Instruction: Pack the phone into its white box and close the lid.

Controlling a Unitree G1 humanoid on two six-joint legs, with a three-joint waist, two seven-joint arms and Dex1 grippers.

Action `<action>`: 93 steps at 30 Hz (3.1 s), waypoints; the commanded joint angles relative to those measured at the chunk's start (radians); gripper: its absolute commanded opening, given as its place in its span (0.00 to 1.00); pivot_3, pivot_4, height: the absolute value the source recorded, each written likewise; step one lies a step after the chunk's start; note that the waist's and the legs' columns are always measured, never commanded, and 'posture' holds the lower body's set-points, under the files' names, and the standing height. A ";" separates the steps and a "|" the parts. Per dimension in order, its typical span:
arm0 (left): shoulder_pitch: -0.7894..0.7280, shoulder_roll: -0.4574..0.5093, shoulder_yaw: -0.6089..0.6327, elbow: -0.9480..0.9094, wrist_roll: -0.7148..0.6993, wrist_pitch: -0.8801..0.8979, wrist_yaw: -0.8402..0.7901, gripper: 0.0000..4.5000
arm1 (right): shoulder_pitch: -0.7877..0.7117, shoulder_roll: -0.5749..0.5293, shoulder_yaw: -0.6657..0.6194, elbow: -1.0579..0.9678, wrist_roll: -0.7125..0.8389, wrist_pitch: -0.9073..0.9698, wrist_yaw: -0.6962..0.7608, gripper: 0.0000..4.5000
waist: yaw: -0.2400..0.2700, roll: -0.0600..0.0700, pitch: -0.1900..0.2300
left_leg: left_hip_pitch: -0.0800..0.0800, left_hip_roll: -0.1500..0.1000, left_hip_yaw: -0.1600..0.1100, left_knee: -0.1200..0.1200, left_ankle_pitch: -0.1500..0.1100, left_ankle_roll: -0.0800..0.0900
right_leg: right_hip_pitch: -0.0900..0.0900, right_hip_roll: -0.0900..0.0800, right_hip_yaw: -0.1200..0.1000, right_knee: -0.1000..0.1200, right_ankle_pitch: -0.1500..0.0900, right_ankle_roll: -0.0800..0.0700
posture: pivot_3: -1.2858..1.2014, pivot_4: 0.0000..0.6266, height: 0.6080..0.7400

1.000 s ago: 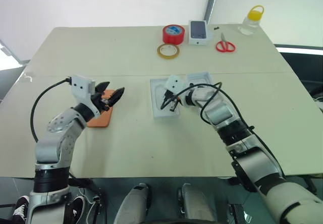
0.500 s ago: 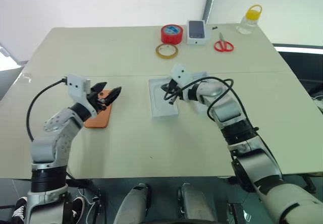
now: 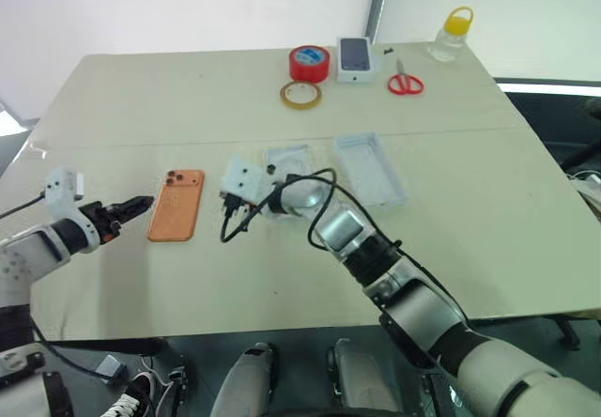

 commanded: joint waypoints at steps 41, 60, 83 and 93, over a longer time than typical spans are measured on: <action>-0.195 -0.237 -0.240 0.160 0.142 0.103 -0.165 0.77 | -0.120 0.112 -0.020 0.256 -0.081 0.021 -0.033 0.02 | 0.028 0.006 -0.008 | 0.002 -0.004 0.000 -0.001 0.002 -0.003 | 0.002 -0.002 0.001 0.000 0.000 0.000 | 0.52 0.24 1.00; -0.155 -0.224 -0.172 0.194 0.123 0.092 -0.165 0.20 | -0.097 0.096 -0.010 0.223 -0.089 0.016 -0.024 0.00 | 0.021 0.005 -0.010 | 0.003 -0.003 -0.001 -0.001 0.001 -0.002 | 0.002 -0.002 0.002 0.000 0.000 0.000 | 0.52 0.24 1.00; -0.043 -0.456 0.248 -0.079 -0.317 0.203 0.093 0.01 | 0.090 -0.233 -0.156 -0.291 0.184 -0.059 0.341 0.65 | 0.022 0.005 -0.012 | 0.001 -0.002 0.000 -0.002 0.000 0.001 | 0.003 -0.001 0.003 -0.001 0.000 0.000 | 0.52 0.24 1.00; -0.083 -0.629 0.246 -0.276 -0.496 0.102 0.349 0.01 | 0.154 -0.481 -0.170 -0.215 0.171 -0.337 0.459 0.76 | 0.023 0.001 -0.010 | 0.000 0.001 0.003 -0.001 0.000 0.000 | 0.004 0.000 0.003 -0.001 0.000 0.000 | 0.52 0.24 1.00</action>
